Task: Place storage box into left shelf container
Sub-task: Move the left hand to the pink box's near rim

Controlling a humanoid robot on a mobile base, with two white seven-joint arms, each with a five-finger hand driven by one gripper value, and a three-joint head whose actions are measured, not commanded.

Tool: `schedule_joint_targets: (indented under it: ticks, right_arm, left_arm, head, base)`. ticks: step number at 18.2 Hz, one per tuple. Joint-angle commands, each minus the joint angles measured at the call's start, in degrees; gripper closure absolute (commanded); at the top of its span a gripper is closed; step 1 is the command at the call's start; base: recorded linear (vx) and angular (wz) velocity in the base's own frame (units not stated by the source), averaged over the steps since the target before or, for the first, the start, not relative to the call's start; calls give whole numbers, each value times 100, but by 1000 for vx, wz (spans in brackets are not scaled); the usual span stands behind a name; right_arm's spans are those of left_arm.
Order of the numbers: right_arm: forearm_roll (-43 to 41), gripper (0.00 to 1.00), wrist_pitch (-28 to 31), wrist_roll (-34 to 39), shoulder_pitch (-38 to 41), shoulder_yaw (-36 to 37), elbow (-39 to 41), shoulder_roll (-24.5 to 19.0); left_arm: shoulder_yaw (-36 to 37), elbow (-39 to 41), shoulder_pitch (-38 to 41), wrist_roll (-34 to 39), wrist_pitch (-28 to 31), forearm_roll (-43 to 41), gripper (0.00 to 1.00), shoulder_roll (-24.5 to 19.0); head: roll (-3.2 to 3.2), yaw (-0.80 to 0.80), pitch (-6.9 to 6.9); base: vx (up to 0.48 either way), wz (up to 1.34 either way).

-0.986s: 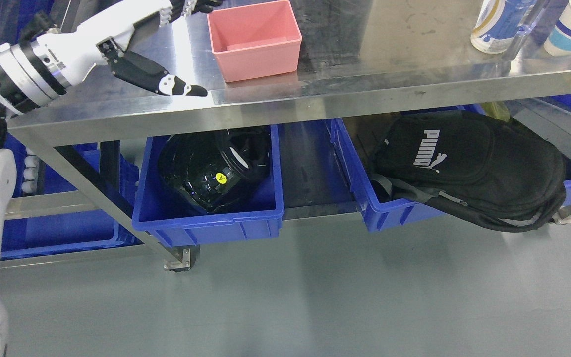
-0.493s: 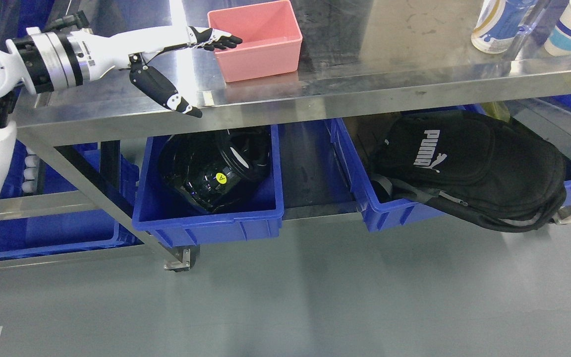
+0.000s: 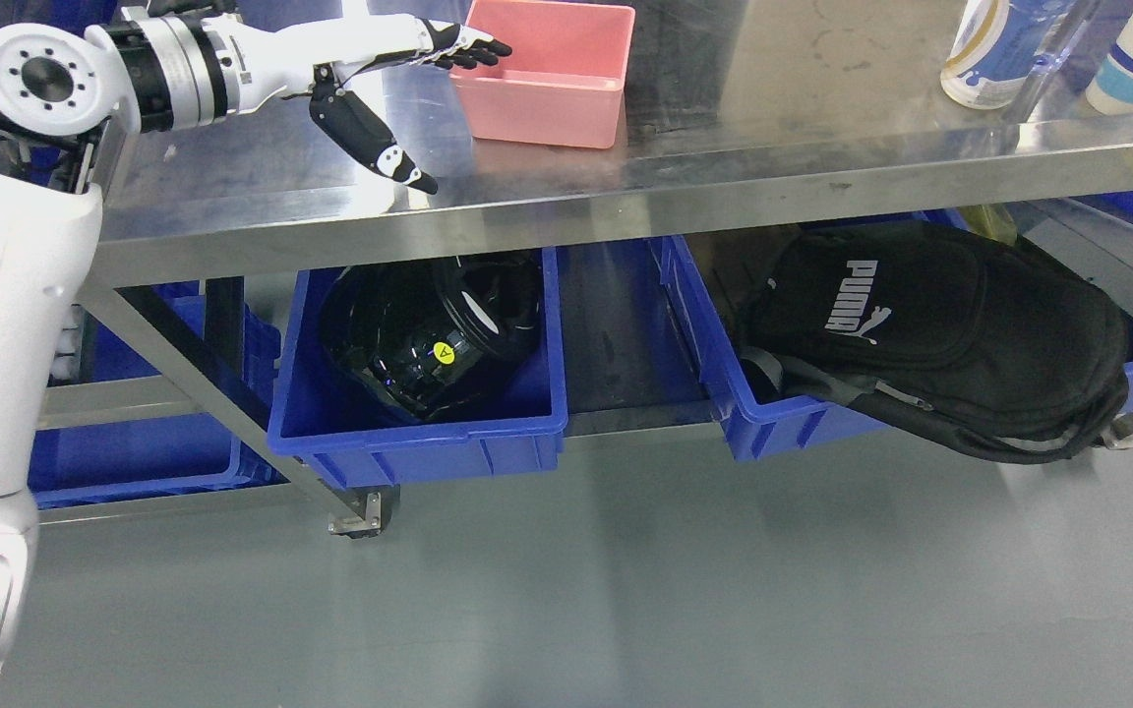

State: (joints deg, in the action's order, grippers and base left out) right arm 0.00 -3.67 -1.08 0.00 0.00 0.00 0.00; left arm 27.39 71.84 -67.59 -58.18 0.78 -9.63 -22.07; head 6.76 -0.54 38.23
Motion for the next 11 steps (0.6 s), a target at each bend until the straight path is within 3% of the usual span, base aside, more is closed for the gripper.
schedule_joint_targets:
  ticks: [1,11]
  right_arm:
    - [-9,0,-2,29,-35,17,100,100]
    - [-9,0,-2,29,-35,17,100,100]
  left_arm:
    - [294,-926,-465,-18,19,-189,4,941]
    - [320,-1277,-1284,-1,10,-189,4,1037]
  head:
    - [0,0,0]
    - [0,0,0]
  base:
    - [0,0]
    - [1,-4]
